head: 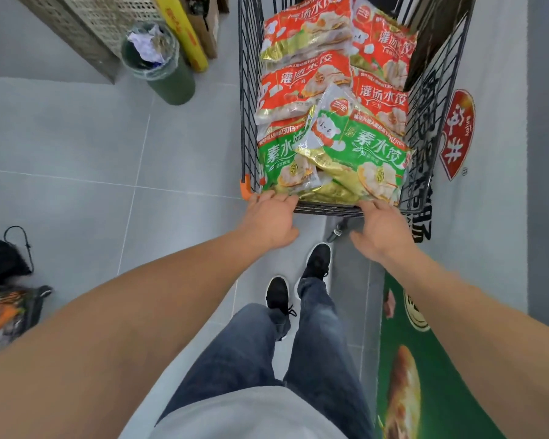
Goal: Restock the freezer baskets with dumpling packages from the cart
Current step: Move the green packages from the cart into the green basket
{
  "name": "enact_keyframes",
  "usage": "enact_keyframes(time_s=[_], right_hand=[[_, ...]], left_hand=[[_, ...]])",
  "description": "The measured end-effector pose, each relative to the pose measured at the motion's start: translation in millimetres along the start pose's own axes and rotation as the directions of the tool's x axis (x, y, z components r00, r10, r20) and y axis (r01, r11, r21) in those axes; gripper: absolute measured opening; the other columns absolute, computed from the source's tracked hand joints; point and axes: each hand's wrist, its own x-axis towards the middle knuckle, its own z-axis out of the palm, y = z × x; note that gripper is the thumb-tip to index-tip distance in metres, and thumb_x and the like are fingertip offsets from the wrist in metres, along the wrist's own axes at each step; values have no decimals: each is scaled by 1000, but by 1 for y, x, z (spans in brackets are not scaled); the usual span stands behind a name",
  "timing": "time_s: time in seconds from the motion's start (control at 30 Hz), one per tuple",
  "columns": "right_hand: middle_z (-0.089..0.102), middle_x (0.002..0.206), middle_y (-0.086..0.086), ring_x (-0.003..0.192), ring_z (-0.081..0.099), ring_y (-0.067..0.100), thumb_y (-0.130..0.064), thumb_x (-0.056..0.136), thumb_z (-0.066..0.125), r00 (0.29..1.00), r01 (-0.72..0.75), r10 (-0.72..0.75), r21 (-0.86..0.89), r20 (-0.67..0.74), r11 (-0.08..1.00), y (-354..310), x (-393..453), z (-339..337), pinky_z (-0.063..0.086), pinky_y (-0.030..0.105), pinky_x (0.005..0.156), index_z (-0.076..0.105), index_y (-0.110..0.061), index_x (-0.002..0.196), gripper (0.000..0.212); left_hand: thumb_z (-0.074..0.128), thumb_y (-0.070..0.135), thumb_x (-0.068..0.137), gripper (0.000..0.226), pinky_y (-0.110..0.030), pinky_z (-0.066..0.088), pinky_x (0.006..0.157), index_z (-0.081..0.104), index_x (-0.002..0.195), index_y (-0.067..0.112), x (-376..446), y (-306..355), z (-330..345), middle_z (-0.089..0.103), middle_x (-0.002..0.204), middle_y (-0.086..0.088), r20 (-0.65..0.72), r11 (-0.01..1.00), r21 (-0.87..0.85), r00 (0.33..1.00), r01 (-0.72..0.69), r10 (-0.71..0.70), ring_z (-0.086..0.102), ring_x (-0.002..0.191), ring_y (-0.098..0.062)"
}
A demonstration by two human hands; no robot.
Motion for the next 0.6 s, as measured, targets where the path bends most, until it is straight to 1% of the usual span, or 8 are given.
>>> enact_keyframes(time_s=[0.13, 0.23, 0.37, 0.43, 0.5, 0.53, 0.6], right_hand=[[43, 146, 15, 137, 37, 34, -32, 88, 62, 1000, 6, -7, 16, 22, 1000, -1, -22, 16, 29, 38, 114, 36, -14, 148, 68], [43, 147, 15, 138, 36, 34, -30, 85, 63, 1000, 13, -13, 17, 15, 1000, -2, -38, 27, 31, 39, 113, 35, -15, 149, 71], [41, 150, 11, 138, 35, 32, -29, 86, 61, 998, 57, -57, 14, 12, 998, -2, -66, 46, 29, 39, 114, 35, -18, 150, 70], [46, 146, 10, 134, 39, 32, -26, 86, 60, 996, 84, -84, -10, -12, 996, -2, -78, 58, 28, 38, 112, 39, -19, 148, 65], [53, 138, 9, 125, 45, 31, -25, 89, 57, 989, 119, -120, -16, -86, 993, 1, -90, 73, 31, 38, 107, 47, -20, 143, 55], [56, 133, 9, 119, 47, 32, -24, 91, 55, 983, 138, -139, -13, -121, 990, 4, -97, 82, 32, 38, 105, 51, -21, 139, 48], [61, 124, 8, 110, 49, 33, -25, 95, 51, 975, 153, -148, 17, -166, 988, 11, -108, 100, 36, 40, 99, 59, -23, 130, 36]], left_hand=[[58, 42, 85, 79, -48, 24, 115, 27, 153, 20, -26, 2, 18, 38, 154, -4, 11, 1000, -10, 1000, -19, 19, 31, 139, -29], [59, 43, 85, 82, -48, 19, 116, 24, 154, 19, -46, 2, 35, 33, 156, -4, -4, 999, -12, 999, -36, 35, 27, 142, -30], [61, 45, 84, 88, -50, 10, 118, 19, 156, 17, -76, 3, 60, 27, 160, -5, -2, 998, -47, 999, -39, 39, 18, 147, -31], [61, 45, 84, 89, -51, 9, 118, 19, 157, 16, -92, 2, 73, 27, 159, -5, -11, 998, -56, 999, -38, 38, 16, 147, -31], [59, 44, 86, 84, -51, 10, 118, 22, 156, 16, -110, 2, 91, 30, 158, -4, -61, 996, -72, 997, -45, 41, 19, 146, -32], [58, 42, 88, 78, -49, 12, 117, 27, 155, 17, -120, 3, 101, 35, 156, -4, -96, 995, -84, 995, -50, 41, 23, 144, -31], [51, 39, 93, 58, -45, 21, 113, 43, 147, 20, -132, 3, 120, 50, 145, -4, -167, 992, -115, 985, -51, 31, 40, 132, -31]])
